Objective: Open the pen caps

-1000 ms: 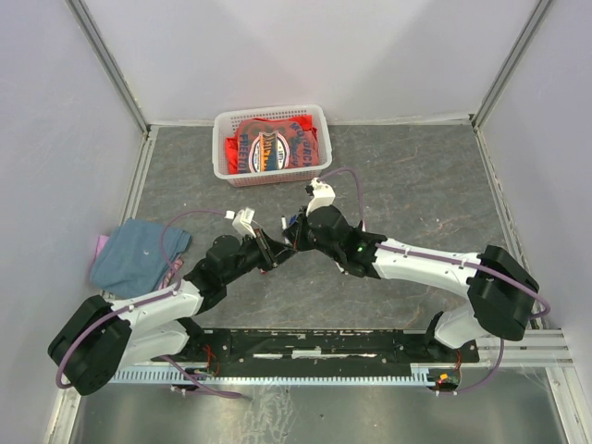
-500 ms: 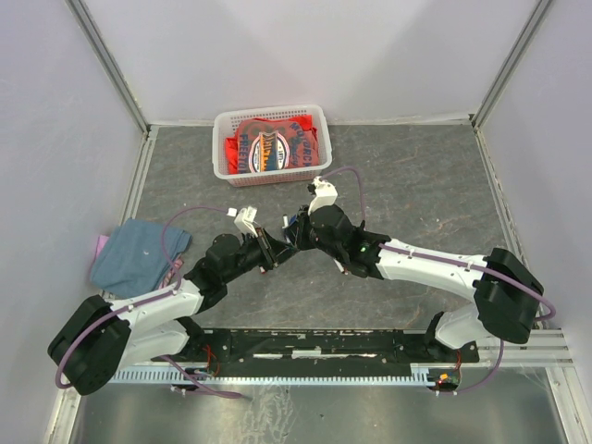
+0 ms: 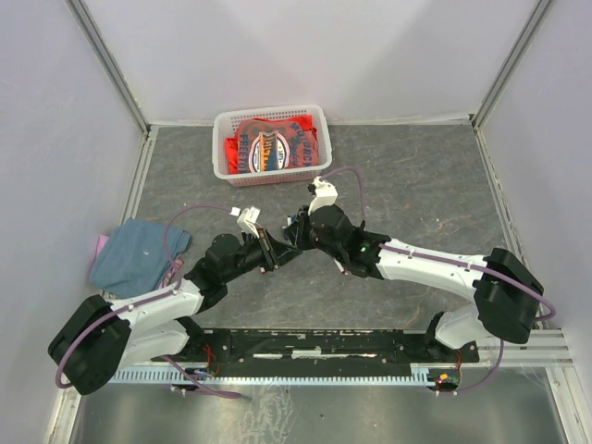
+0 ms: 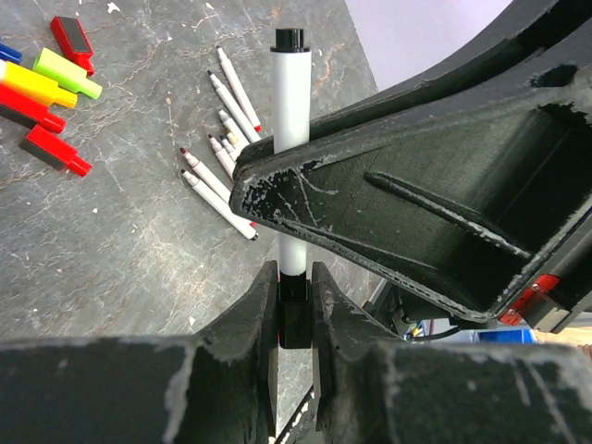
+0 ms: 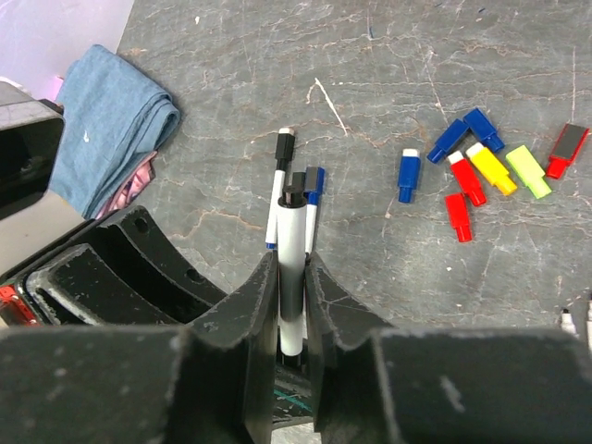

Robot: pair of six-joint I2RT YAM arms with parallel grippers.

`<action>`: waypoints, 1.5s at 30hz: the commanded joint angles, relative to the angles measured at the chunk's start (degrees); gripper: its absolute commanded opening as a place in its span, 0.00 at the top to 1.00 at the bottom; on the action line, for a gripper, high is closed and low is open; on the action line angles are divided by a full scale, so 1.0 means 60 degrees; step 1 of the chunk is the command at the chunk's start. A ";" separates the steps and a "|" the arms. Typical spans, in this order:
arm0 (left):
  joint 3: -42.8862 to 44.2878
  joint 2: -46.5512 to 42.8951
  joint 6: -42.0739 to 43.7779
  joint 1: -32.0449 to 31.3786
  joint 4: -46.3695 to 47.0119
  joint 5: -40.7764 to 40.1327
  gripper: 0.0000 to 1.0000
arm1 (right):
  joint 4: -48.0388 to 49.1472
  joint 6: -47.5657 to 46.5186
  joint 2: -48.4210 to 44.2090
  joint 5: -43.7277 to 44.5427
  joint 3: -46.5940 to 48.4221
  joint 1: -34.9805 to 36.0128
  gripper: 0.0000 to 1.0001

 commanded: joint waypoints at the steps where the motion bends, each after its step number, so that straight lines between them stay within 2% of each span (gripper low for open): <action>1: 0.0365 0.0098 0.0470 -0.0070 0.0820 0.0571 0.97 | 0.0335 -0.0033 -0.0162 0.0190 0.0354 0.0012 0.82; 4: 0.0247 0.0071 0.0459 -0.0063 0.1184 0.0873 0.97 | 0.0326 -0.0044 -0.0201 0.0147 0.0291 -0.0083 0.98; 5: 0.0208 0.0057 0.0457 -0.0069 0.1338 0.0972 0.97 | 0.0368 -0.0046 -0.0237 0.0096 0.0246 -0.0120 0.99; 9: 0.0184 -0.0017 0.0532 -0.0070 0.1690 0.1425 0.97 | 0.0757 -0.0066 -0.0572 -0.0227 -0.0187 -0.0373 0.99; 18: 0.0276 0.0192 0.0693 -0.0076 0.2233 0.2954 0.97 | 0.3139 -0.0353 -0.2077 -0.2250 -0.2016 -0.1312 0.99; 22: 0.0301 0.0290 0.0955 -0.0063 0.1921 0.3120 0.97 | 0.3489 -0.0425 -0.2305 -0.2458 -0.2222 -0.1539 0.99; 24: 0.0316 0.0289 0.1125 -0.0077 0.1493 0.2815 0.97 | 0.3383 -0.0362 -0.2338 -0.2192 -0.2198 -0.1540 0.99; 29: 0.0507 0.0045 0.1553 -0.0217 -0.0480 0.0633 0.97 | 0.2423 -0.0076 -0.2163 -0.0984 -0.1811 -0.1467 0.99; 36: 0.1033 0.0155 0.1641 -0.0909 -0.2254 -0.2362 0.97 | 0.1213 -0.0510 -0.1488 0.1944 -0.0812 -0.0744 0.99; 39: 0.1215 0.0528 0.1660 -0.1117 -0.2570 -0.2850 0.97 | 0.1182 -0.0510 -0.1191 0.2536 -0.0604 -0.0678 0.99; 45: 0.1506 0.1227 0.1770 -0.1404 -0.2712 -0.2783 0.97 | 0.1314 -0.0844 -0.0759 0.3055 -0.0315 -0.0574 0.99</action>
